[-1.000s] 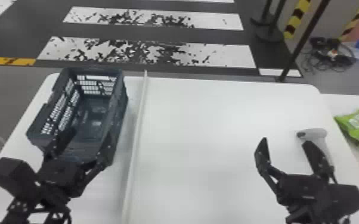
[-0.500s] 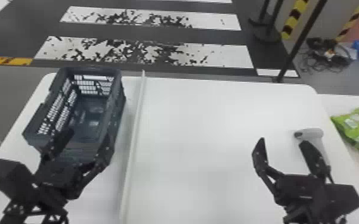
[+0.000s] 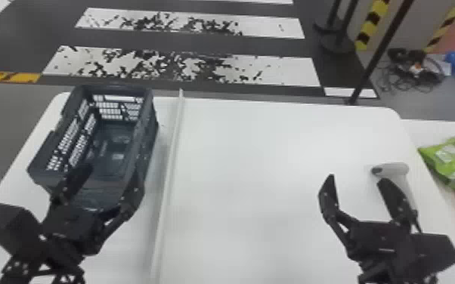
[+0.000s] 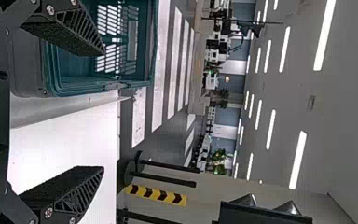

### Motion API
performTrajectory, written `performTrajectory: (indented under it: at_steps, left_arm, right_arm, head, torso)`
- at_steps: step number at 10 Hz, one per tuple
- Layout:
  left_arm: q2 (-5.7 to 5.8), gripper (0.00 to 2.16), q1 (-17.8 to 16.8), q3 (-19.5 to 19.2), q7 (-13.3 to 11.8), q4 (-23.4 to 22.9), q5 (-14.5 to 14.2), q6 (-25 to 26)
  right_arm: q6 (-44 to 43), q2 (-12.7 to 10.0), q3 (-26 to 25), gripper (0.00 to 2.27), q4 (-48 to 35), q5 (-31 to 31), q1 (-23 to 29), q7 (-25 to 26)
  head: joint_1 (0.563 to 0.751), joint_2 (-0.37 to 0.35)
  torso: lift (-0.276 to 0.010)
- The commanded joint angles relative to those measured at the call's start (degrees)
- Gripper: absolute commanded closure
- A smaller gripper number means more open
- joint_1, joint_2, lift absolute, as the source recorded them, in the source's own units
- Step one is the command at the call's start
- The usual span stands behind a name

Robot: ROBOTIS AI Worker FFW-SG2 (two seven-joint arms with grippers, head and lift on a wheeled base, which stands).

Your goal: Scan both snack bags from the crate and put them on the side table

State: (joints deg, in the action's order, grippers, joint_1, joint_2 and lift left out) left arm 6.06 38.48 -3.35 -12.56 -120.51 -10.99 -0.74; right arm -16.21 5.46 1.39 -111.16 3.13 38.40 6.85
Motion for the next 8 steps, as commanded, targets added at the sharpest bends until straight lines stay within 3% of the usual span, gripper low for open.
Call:
performTrajectory:
  at_steps: [1, 8]
  left_arm:
    - [0.00, 0.13, 0.1, -0.1, 0.0, -0.2, 0.0, 0.0]
    - [-0.09, 0.13, 0.2, 0.0, 0.0, -0.2, 0.0, 0.0]
  right_arm:
    - [0.0, 0.1, 0.2, 0.07, 0.0, -0.1, 0.0, 0.0]
    - [-0.2, 0.1, 0.3, 0.08, 0.0, 0.0, 0.2, 0.0]
  head:
    - [0.695, -0.049]
    - [0.695, -0.045]
  torso:
    - [-0.087]
    - [-0.087]
